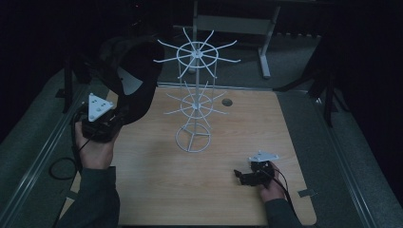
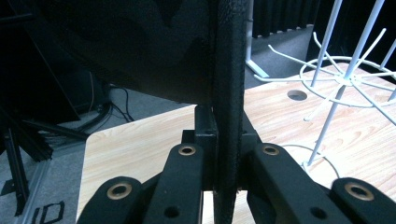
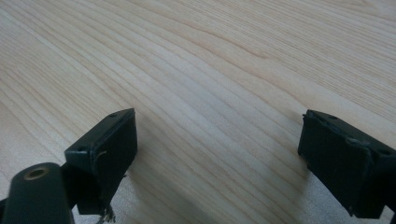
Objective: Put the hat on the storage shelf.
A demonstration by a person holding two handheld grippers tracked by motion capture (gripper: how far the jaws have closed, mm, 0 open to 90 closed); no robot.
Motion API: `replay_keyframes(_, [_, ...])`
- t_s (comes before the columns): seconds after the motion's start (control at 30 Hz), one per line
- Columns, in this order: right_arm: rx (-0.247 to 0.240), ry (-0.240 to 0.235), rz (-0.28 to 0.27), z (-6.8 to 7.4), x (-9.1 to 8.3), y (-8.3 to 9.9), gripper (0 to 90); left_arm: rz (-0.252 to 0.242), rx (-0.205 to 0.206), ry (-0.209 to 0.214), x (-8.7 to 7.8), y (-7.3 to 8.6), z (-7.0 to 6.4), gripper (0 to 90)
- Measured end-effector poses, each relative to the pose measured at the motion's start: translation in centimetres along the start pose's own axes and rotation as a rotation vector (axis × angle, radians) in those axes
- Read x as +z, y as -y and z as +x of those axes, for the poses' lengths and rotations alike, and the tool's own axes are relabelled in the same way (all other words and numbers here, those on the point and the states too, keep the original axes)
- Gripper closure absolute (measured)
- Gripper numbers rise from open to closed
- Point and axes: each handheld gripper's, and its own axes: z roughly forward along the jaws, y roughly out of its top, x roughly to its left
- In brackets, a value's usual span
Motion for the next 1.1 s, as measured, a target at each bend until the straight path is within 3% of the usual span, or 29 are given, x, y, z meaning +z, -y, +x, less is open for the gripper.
replay_keyframes(0.53, [0.0, 0.0, 0.001, 0.0, 0.0, 0.0, 11.7, -0.012, 0.03, -0.011, 0.3, -0.7, -0.6, 86.4])
replay_keyframes(0.73, [0.0, 0.0, 0.001, 0.0, 0.0, 0.0, 11.7, -0.016, 0.08, -0.017, 0.4, -0.7, -1.2, 86.4])
replay_keyframes(1.1, [0.0, 0.0, 0.0, 0.0, 0.0, 0.0, 11.7, -0.011, 0.122, 0.0, 0.5, 0.2, -1.2, 86.4])
